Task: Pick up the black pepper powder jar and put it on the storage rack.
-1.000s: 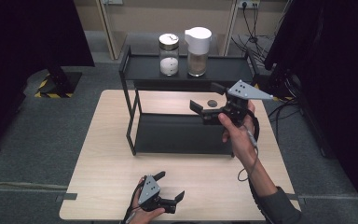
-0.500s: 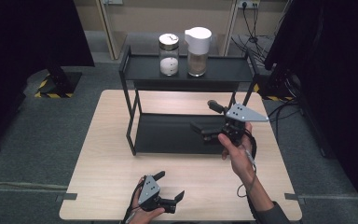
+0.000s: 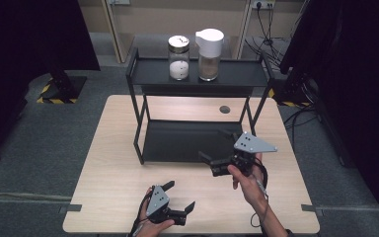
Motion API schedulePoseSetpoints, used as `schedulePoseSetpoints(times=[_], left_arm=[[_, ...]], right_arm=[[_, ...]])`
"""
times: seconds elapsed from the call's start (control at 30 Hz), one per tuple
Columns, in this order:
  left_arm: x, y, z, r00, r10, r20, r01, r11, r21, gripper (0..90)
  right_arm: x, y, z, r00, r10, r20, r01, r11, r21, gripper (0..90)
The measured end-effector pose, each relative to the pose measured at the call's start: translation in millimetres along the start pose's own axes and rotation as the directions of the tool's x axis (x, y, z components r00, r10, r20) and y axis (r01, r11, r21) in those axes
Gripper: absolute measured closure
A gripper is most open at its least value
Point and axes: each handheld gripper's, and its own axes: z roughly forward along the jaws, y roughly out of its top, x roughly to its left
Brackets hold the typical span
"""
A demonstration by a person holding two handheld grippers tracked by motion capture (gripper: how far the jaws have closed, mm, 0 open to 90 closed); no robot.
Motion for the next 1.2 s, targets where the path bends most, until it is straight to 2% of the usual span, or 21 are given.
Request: schedulePoseSetpoints(times=[0.17, 0.37, 0.63, 0.83, 1.2], left_arm=[[0.1, 0.0, 0.0, 1.0, -0.001, -0.001, 0.001, 1.0, 0.0, 0.2], [0.2, -0.1, 0.4, 1.0, -0.002, 0.0, 0.002, 1.0, 0.001, 0.2], [0.6, 0.0, 0.3, 1.0, -0.004, 0.001, 0.004, 1.0, 0.001, 0.2], [0.8, 0.2, 0.0, 1.0, -0.004, -0.001, 0.004, 1.0, 0.0, 0.2], [1.0, 0.2, 0.4, 1.0, -0.003, -0.002, 0.003, 1.0, -0.002, 0.2]], right_arm=[[3.9, -12.9, -4.4, 1.0, 0.004, -0.004, -0.004, 1.0, 0.015, 1.1], [1.7, -31.3, -6.7, 0.9993, 0.02, -0.031, -0.019, 0.999, 0.038, 1.1], [1.9, -57.4, -12.1, 0.9986, 0.045, -0.026, -0.044, 0.998, 0.037, 1.2], [7.2, -68.0, -15.9, 0.9993, 0.035, -0.015, -0.034, 0.999, 0.033, 1.2], [7.4, -89.0, -13.9, 0.9976, 0.056, -0.042, -0.054, 0.997, 0.059, 1.2]])
